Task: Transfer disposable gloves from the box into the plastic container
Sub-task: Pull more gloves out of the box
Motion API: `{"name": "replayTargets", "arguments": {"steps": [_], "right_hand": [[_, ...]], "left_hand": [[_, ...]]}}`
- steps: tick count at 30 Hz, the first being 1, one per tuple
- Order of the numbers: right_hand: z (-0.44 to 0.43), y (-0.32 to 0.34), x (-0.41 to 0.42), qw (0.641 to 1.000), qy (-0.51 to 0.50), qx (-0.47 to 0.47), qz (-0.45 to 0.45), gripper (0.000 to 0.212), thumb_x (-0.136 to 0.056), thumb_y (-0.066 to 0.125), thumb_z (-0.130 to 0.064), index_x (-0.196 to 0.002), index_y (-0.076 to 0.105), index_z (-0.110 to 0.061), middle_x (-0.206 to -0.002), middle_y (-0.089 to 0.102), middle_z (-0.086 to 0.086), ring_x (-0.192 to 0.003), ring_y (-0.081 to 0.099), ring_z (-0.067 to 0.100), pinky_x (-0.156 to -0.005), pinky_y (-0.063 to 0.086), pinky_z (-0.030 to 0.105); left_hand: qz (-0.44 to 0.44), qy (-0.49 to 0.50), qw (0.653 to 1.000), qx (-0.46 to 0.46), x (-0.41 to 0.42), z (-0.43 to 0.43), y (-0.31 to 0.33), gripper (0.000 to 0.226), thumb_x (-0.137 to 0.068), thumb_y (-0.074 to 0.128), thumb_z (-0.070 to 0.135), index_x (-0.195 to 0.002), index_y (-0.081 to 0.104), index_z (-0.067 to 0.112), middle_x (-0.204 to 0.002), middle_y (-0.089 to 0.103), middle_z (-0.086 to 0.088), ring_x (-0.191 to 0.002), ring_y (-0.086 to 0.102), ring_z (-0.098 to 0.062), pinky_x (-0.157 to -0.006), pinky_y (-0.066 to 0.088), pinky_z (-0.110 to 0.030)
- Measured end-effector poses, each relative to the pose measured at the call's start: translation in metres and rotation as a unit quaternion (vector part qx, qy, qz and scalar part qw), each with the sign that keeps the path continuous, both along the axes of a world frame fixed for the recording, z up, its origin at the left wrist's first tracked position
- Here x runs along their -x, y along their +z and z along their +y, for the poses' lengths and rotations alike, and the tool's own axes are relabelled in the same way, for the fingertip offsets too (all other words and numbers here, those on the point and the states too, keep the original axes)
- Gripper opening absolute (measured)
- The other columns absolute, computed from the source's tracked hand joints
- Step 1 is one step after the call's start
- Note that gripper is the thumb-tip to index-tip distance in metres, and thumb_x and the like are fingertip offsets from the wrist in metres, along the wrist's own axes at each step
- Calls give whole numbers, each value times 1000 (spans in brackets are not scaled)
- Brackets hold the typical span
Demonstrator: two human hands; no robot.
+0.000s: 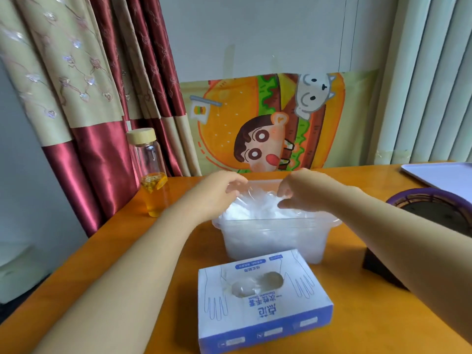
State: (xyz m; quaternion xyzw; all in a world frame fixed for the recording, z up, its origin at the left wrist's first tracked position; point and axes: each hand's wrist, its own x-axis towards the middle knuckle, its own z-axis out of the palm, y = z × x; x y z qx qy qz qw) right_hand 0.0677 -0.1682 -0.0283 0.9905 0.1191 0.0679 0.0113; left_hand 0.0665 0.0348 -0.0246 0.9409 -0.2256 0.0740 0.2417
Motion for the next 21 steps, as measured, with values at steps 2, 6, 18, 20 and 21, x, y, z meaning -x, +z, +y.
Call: {"name": "replayTargets", "arguments": {"steps": [2,6,18,20,21], "right_hand": [[3,0,19,991,50,-101,-69,20,-88,64,-31,-104,72,-22,-100,71,-6,-82,63,8,-80,55,32],[25,-24,61,980,130,-148,12,12,-87,64,-24,-91,75,-25,-84,70,-12,-69,59,0,-65,43,8],[60,-95,57,978,169,34,116,22,-92,51,-19,-96,73,-21,-79,60,0,-70,47,19,-66,43,30],[58,-94,57,975,180,17,131,23,-92,52,-19,-100,73,-24,-92,67,-1,-75,50,17,-71,44,27],[55,-91,58,973,182,-3,143,22,-92,53,-19,-100,73,-24,-95,68,-3,-77,52,16,-72,44,26]], "left_hand": [[-57,-6,993,105,24,10,-17,29,-97,52,16,-121,61,28,-121,60,12,-98,56,-1,-77,41,-7],[-40,-25,980,195,56,16,-62,23,-95,55,16,-106,63,35,-104,63,22,-94,60,3,-76,45,-2],[111,-20,992,-47,58,25,-120,42,-84,60,55,-125,50,50,-136,41,25,-130,29,-2,-112,17,-28],[122,-24,992,-37,57,25,-121,43,-83,60,56,-124,48,52,-135,42,26,-131,29,-2,-115,18,-37],[127,-25,991,-36,56,26,-121,43,-84,60,56,-125,47,52,-136,42,26,-132,29,-3,-115,20,-40]]}}
